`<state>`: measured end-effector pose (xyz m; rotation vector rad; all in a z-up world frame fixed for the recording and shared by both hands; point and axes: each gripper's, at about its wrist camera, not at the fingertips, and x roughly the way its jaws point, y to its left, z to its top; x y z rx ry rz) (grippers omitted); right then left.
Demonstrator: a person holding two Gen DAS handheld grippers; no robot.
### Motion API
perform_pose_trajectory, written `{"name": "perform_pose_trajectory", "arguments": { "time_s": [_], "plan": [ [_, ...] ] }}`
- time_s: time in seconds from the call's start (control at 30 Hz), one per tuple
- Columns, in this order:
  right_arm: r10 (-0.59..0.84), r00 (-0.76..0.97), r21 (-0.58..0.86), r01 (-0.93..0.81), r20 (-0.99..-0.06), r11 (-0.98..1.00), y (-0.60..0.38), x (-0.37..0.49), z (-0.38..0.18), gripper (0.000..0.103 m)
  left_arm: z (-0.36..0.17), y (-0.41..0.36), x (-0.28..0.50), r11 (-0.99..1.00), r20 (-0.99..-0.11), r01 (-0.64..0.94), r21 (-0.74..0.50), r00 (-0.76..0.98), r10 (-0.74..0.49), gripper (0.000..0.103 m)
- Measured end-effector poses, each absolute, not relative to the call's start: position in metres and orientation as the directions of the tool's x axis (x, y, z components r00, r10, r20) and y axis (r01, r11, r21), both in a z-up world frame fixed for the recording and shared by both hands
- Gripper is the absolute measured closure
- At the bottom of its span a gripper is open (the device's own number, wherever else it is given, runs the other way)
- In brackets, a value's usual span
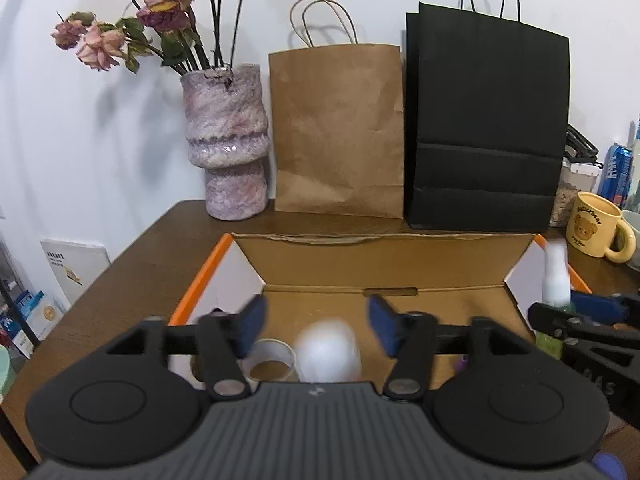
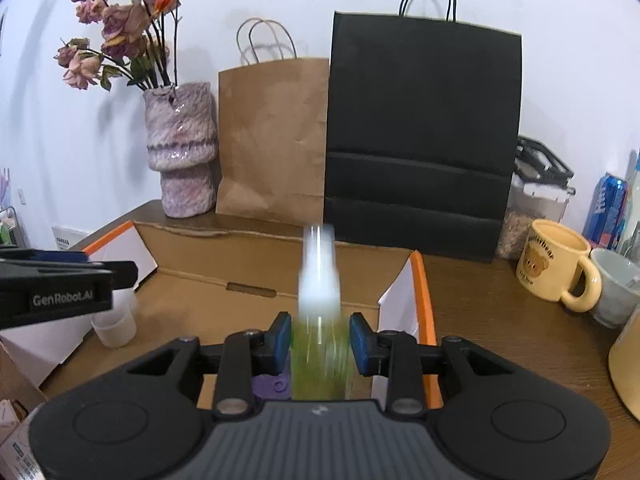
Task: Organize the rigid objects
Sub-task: 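Carry the white lid and green bottle over the red box with both grippers, then open both grippers to drop lid and bottle, then lift out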
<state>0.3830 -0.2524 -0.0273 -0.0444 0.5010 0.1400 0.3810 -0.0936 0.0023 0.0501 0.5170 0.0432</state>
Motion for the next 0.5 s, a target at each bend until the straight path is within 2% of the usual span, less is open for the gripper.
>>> {"name": "perform_pose_trajectory", "arguments": {
  "time_s": [0.03, 0.07, 0.1, 0.13, 0.17, 0.27, 0.37, 0.5],
  "plan": [
    [0.119, 0.870, -0.012, -0.142, -0.479, 0.990, -0.253, 0.382, -0.026, 0.056, 0.003, -0.093, 0.380, 0.998, -0.487, -0.031, 0.063, 0.871, 0.058, 0.028],
    [0.114, 0.874, -0.015, -0.137, -0.472, 0.990, -0.253, 0.380, -0.024, 0.039, 0.004, -0.092, 0.380, 0.998, -0.483, -0.034, 0.062, 0.873, 0.059, 0.022],
    [0.108, 0.880, -0.020, -0.133, -0.462, 0.991, -0.254, 0.379, -0.022, 0.027, 0.005, -0.091, 0.380, 0.997, -0.482, -0.038, 0.060, 0.874, 0.062, 0.016],
    [0.104, 0.885, -0.024, -0.128, -0.454, 0.991, -0.255, 0.378, -0.021, 0.024, 0.006, -0.091, 0.380, 0.997, -0.478, -0.044, 0.059, 0.876, 0.067, 0.005],
    [0.100, 0.888, -0.024, -0.123, -0.448, 0.992, -0.257, 0.377, -0.019, 0.021, 0.007, -0.090, 0.379, 0.997, -0.467, -0.048, 0.059, 0.882, 0.070, 0.000],
    [0.095, 0.897, -0.014, -0.112, -0.432, 0.994, -0.261, 0.375, -0.016, 0.005, 0.010, -0.089, 0.378, 0.997, -0.457, -0.056, 0.054, 0.886, 0.075, 0.000],
    [0.095, 0.902, -0.011, -0.110, -0.421, 0.994, -0.261, 0.374, -0.014, 0.000, 0.010, -0.088, 0.378, 0.997, -0.461, -0.062, 0.056, 0.884, 0.081, 0.000],
    [0.094, 0.904, -0.015, -0.111, -0.418, 0.994, -0.260, 0.374, -0.013, 0.000, 0.010, -0.088, 0.378, 0.996, -0.460, -0.062, 0.056, 0.884, 0.081, 0.000]
  ]
}}
